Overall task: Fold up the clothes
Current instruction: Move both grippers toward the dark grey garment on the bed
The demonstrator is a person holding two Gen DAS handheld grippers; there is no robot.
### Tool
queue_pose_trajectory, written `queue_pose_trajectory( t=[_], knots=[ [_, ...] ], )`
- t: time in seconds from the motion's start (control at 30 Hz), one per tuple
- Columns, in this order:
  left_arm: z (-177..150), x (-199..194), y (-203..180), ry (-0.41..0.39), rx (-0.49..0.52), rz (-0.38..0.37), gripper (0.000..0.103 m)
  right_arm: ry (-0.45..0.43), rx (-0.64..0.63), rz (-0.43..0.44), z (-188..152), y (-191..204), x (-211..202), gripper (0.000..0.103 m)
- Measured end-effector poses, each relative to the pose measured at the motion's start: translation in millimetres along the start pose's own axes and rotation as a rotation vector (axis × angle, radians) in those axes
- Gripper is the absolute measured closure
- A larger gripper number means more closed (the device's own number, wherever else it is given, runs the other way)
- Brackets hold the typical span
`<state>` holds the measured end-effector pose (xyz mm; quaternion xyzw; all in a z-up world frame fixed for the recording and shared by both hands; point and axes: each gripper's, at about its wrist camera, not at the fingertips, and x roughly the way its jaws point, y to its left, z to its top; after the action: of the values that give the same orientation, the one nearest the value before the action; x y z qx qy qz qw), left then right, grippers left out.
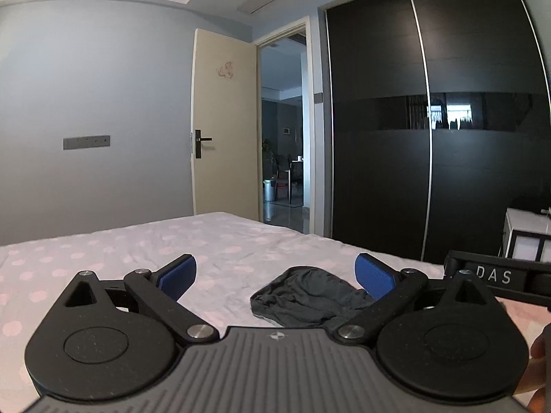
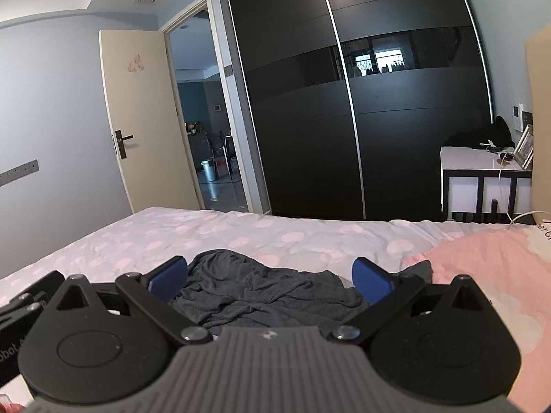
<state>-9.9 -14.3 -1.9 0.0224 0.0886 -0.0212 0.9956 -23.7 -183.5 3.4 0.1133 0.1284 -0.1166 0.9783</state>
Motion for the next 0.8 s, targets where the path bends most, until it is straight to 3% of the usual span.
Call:
queue_pose_trajectory(
  t=[0.43,0.8],
  knots=[
    [-5,9,0,0.053,0.022,-0.03,0.0,0.049,-0.029,-0.025,-2,3,11,0.001],
    [-9,21,6,0.131,0.027,-0.004,0.0,0.094,-0.072,-0.054,-9,0,23,0.001]
  ],
)
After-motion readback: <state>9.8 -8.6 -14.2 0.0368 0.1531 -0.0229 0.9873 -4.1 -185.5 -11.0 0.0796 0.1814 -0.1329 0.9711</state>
